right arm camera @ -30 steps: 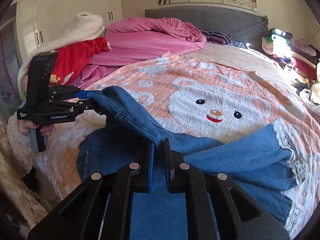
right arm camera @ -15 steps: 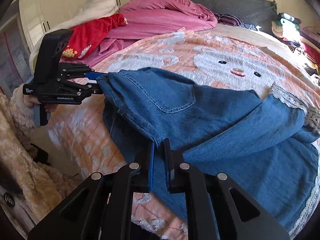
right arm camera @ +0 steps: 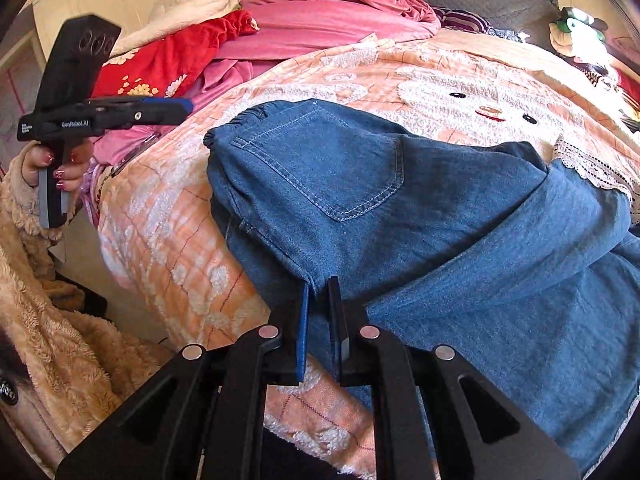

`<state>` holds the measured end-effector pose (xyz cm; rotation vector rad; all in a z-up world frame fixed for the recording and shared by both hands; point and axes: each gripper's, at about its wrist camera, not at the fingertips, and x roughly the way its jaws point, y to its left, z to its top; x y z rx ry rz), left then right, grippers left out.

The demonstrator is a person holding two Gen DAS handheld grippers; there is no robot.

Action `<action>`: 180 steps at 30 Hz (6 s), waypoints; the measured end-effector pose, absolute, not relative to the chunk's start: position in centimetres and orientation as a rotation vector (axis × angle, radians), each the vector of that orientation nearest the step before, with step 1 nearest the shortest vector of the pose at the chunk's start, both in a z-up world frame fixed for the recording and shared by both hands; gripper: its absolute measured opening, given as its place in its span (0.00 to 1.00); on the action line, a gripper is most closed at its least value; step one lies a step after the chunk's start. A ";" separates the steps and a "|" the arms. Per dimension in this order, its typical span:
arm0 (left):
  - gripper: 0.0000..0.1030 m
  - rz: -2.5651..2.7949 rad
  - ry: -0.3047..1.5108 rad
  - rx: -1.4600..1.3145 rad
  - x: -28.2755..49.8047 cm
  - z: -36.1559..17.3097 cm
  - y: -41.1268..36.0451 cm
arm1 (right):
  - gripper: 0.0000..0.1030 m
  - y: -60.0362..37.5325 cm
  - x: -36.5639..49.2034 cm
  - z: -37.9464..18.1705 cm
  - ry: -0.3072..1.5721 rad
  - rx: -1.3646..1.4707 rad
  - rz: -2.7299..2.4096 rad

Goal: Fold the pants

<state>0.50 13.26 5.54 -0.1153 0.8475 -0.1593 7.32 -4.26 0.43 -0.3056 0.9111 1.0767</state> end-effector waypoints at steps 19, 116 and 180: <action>0.39 -0.099 0.973 0.126 3.7 -1.7 6.9 | 0.19 -4.2 8.2 3.7 0.846 -0.266 1.018; 0.01 -0.525 0.860 0.078 9.4 -0.3 -4.9 | 0.07 -32.0 10.1 2.0 0.859 0.516 0.260; 0.22 -0.636 0.953 0.282 4.7 -2.7 -8.3 | 0.29 -21.9 9.0 -2.4 0.965 0.100 0.373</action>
